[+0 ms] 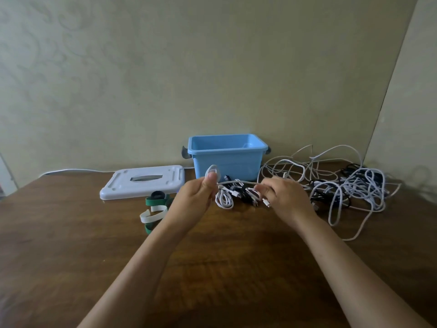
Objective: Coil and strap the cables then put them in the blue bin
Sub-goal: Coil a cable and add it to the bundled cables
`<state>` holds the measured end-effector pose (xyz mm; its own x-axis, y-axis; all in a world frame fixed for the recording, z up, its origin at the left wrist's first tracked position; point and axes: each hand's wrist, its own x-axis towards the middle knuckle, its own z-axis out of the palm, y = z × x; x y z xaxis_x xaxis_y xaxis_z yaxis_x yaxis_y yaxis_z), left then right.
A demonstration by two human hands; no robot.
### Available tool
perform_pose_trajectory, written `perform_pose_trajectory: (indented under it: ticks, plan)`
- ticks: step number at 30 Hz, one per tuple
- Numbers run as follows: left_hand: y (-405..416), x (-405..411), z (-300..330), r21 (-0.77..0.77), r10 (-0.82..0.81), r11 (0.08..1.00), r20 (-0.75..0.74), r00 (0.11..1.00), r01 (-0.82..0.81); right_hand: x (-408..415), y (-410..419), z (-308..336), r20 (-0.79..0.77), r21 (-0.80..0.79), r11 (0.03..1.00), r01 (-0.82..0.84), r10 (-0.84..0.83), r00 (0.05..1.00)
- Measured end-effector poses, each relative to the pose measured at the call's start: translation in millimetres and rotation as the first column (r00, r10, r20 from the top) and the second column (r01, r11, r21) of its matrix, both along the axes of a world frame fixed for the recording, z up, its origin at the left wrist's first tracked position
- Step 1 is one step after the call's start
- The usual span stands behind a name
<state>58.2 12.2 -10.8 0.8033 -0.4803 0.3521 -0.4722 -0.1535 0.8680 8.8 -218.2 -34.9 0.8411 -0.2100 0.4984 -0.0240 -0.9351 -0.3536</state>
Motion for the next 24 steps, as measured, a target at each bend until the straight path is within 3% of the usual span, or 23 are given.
perform_pose_trajectory:
  ticks: [2, 9, 14, 17, 24]
  plan:
    - [-1.5, 1.3, -2.9, -0.033, 0.001, 0.999, -0.025, 1.0, -0.001, -0.5, 4.3, 1.8, 0.039, 0.062, 0.998, -0.03, 0.028, 0.999]
    - [-8.0, 9.0, -17.6, 0.111, 0.151, 0.982, 0.01, 0.988, -0.151, -7.7, 44.2, 4.6, 0.05, 0.24, 0.939, -0.247, 0.243, 0.969]
    - [-14.6, 7.2, -23.2, 0.103, 0.156, 0.982, 0.011, 0.988, -0.157, -9.5, 59.5, 0.9, 0.028, 0.233, 0.927, -0.293, 0.295, 0.955]
    - [-16.2, 1.8, -19.9, 0.024, 0.083, 0.996, -0.068, 0.994, -0.081, -11.0, 64.7, -0.3, -0.011, 0.218, 0.929, -0.298, 0.308, 0.951]
    - [-19.0, -2.7, -21.8, 0.035, 0.026, 0.999, -0.016, 1.0, -0.026, -15.8, 75.9, 2.9, -0.077, 0.118, 0.923, -0.365, 0.375, 0.924]
